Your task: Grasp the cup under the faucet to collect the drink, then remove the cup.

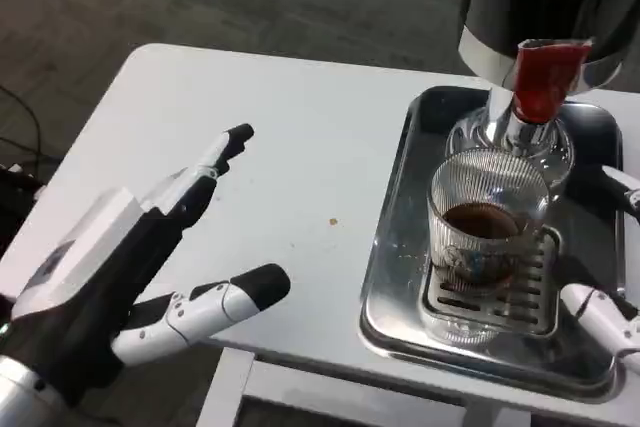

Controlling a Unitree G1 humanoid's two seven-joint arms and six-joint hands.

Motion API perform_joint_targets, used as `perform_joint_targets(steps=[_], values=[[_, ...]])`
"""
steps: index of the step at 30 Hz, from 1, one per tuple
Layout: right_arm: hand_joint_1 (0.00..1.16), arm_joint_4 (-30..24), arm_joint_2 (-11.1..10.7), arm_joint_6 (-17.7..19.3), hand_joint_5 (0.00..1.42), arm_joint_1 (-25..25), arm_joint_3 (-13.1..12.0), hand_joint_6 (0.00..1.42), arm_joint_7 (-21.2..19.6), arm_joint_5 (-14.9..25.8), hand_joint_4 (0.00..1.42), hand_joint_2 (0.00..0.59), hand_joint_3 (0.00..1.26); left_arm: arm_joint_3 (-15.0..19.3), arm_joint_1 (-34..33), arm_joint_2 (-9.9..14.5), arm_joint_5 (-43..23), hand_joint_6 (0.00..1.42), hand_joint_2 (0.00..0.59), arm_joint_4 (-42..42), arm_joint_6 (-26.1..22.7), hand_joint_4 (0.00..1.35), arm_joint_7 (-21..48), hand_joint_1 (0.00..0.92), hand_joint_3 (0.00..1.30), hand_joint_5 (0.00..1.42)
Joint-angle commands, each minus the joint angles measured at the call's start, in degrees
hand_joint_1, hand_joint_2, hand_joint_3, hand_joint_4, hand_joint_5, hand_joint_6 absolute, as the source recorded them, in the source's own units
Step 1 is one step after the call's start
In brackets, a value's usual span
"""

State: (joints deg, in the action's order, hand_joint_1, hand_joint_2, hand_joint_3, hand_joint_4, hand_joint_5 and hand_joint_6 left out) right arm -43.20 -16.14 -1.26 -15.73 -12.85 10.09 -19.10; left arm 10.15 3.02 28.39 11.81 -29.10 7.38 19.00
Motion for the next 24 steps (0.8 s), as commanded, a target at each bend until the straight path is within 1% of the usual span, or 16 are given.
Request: perform_joint_targets(steps=[1,5,8,11,18,24], values=[[0.55,1.08,0.39,0.33,0.16,0.44,-0.09,0.11,-0.63,1.00,0.21,0.310,0.19,0.28,0.97,0.59,0.02,0.03,0.050,-0.66,1.04,0.00,0.13,0.000,0.02,0.05],[0.60,2.33,0.13,0.68,0.17,0.86,-0.78,0.13,-0.69,1.73,0.21,0.273,0.18,0.29,0.69,0.58,-0.17,0.03,0.050,-0.77,0.77,0.00,0.22,0.000,0.02,0.05],[0.61,3.07,-0.13,1.28,0.17,1.17,-1.11,0.14,-0.97,1.44,0.22,0.242,0.16,0.19,0.60,0.60,-0.21,0.03,0.050,-0.76,0.68,0.00,0.29,0.000,0.02,0.05],[0.62,4.30,-0.47,2.09,0.17,1.70,-1.10,0.15,-1.35,1.11,0.21,0.218,0.14,0.39,0.50,-0.15,-0.85,0.03,0.052,-1.57,-0.36,0.00,-0.10,0.000,0.02,0.05],[0.63,10.53,-1.03,5.45,0.15,4.10,-1.38,0.15,-2.49,2.59,0.18,0.193,0.11,0.21,-0.42,-0.04,-1.08,0.03,0.054,-2.02,-1.35,0.00,0.15,0.000,0.03,0.05],[0.64,15.65,-0.26,7.71,0.15,5.82,-0.72,0.15,-3.87,4.19,0.16,0.184,0.09,0.14,-0.33,-0.01,-0.74,0.03,0.055,-2.40,-1.88,0.00,0.13,0.000,0.03,0.05]])
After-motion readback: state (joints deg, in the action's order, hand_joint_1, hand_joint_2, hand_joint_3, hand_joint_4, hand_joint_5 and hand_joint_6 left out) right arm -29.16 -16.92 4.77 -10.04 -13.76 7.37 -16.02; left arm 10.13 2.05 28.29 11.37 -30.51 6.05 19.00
